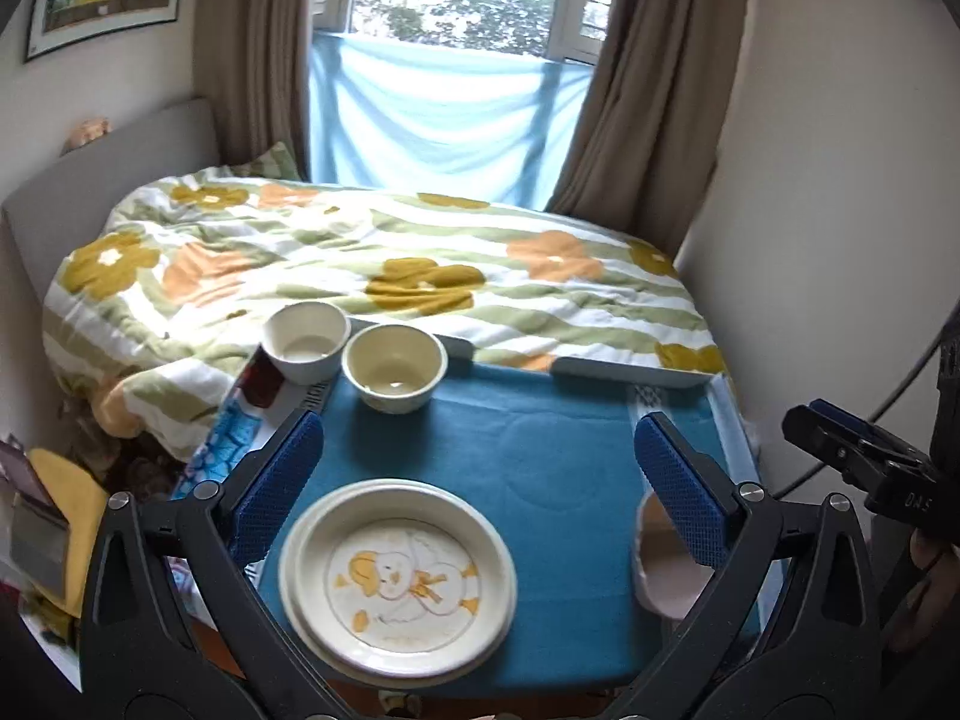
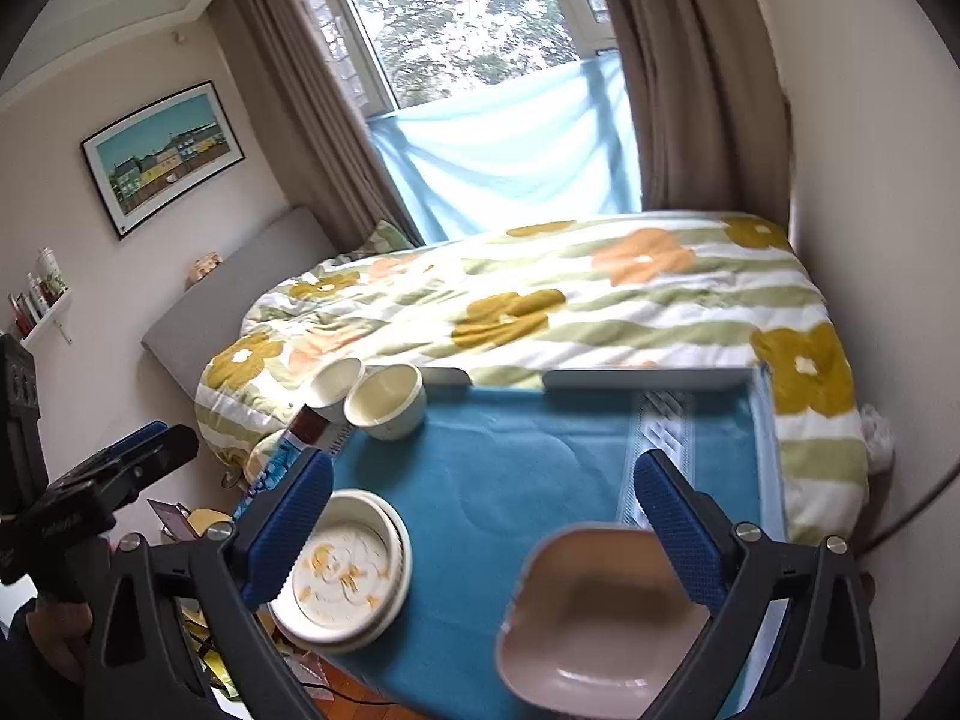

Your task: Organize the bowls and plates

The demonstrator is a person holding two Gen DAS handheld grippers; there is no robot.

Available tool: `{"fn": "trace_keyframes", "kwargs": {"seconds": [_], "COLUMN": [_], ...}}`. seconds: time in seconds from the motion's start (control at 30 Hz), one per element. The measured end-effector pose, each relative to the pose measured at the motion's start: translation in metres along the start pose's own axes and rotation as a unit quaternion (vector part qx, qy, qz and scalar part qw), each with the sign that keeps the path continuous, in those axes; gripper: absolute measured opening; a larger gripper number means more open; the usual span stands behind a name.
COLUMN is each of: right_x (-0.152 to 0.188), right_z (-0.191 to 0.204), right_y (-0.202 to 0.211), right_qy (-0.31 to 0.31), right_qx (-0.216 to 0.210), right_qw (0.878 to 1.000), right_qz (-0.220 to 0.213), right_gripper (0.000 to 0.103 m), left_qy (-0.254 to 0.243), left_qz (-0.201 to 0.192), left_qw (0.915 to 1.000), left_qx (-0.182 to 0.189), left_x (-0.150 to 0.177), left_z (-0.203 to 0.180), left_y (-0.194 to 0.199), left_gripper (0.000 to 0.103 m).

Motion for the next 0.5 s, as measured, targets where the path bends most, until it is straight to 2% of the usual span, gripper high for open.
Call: {"fn": "trace_keyframes", "kwargs": {"seconds": [0.13,0.23,0.4,0.5], "right_x": [-0.015,-0.024,-0.032,-0.029], "right_z": [0.025,0.038,0.049,0.052], "right_y": [-0.042,-0.081,-0.152,-0.202], "right_qy": [0.041,0.045,0.039,0.033], "right_qx": [0.015,0.009,0.029,0.032], "right_qw": [0.998,0.997,0.994,0.991], "right_qz": [0.034,0.059,0.096,0.129], "right_gripper": [0.1,0.1,0.1,0.1], "left_qy": [0.002,-0.005,0.012,0.041], "left_qz": [0.011,0.023,0.066,0.097], "left_qw": [0.9995,0.9983,0.9968,0.9943], "left_qx": [-0.03,-0.053,-0.043,-0.01], "left_x": [-0.022,-0.034,-0.041,-0.038], "left_z": [0.051,0.082,0.121,0.136], "left_y": [-0.02,-0.044,-0.106,-0.144], "left_gripper": [0.103,0.103,0.103,0.103]}}
Point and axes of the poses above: each gripper's, at about its wrist camera, not at the fingertips, and y roughly against the way its jaws point, z to its left, x to its underside, the point moved 9 cm from there along -y, roughly the way its jaws point, and after that the axes turned 3 degrees about y, right-handed, at the moved point
